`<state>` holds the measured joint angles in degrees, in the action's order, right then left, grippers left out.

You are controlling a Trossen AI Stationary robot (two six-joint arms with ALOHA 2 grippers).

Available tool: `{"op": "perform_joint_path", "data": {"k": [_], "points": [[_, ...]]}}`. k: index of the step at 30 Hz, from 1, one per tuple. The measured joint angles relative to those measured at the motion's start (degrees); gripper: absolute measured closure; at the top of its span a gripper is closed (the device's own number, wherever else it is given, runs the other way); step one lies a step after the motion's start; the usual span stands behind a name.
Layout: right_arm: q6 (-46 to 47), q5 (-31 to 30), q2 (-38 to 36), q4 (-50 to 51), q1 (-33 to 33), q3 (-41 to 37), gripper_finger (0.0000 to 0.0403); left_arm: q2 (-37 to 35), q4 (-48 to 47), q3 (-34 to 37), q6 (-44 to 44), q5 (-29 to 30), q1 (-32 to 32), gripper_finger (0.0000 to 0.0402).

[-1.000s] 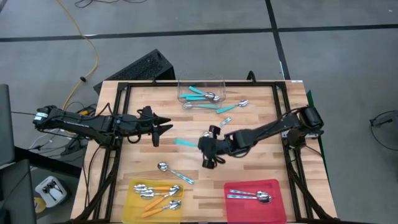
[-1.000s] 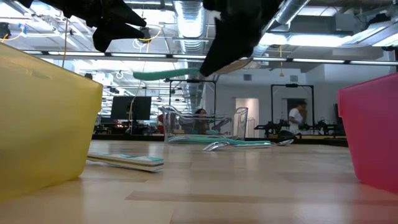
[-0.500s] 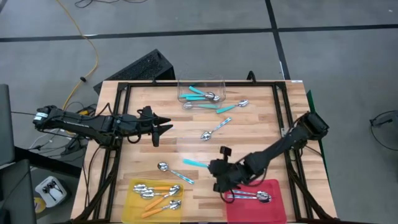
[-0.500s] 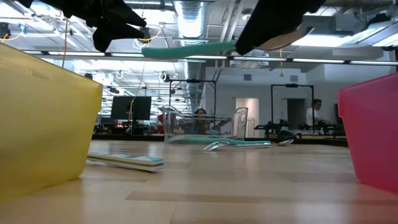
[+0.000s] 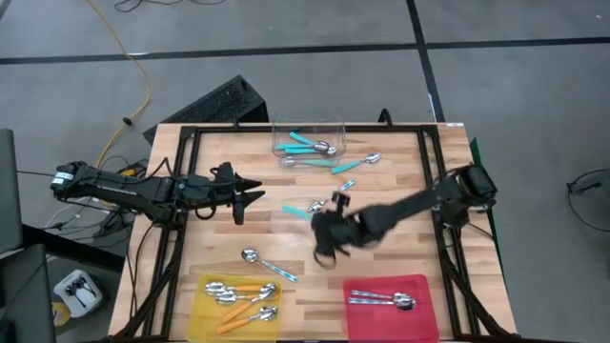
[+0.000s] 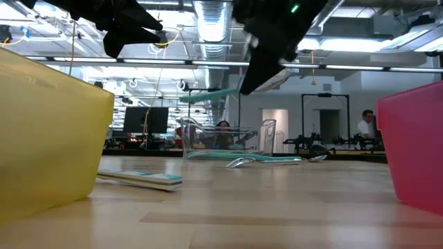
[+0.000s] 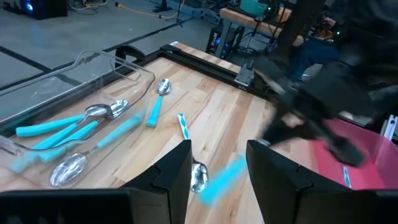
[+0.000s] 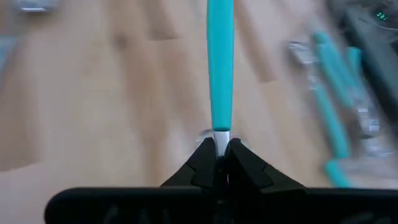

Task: Sort silverware by color (type)
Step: Put the blue spoon into the transparent bin

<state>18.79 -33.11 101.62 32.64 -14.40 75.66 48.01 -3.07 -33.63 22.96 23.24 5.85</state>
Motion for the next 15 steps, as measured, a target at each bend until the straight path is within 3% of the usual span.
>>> {"op": "perform_joint_path", "data": {"k": [15], "points": [[-16.79,16.85,-1.15,-8.96,26.94,0.00,0.0353,0.00,-0.04,0.00,-1.90,0.08,0.00,0.0265]]}}
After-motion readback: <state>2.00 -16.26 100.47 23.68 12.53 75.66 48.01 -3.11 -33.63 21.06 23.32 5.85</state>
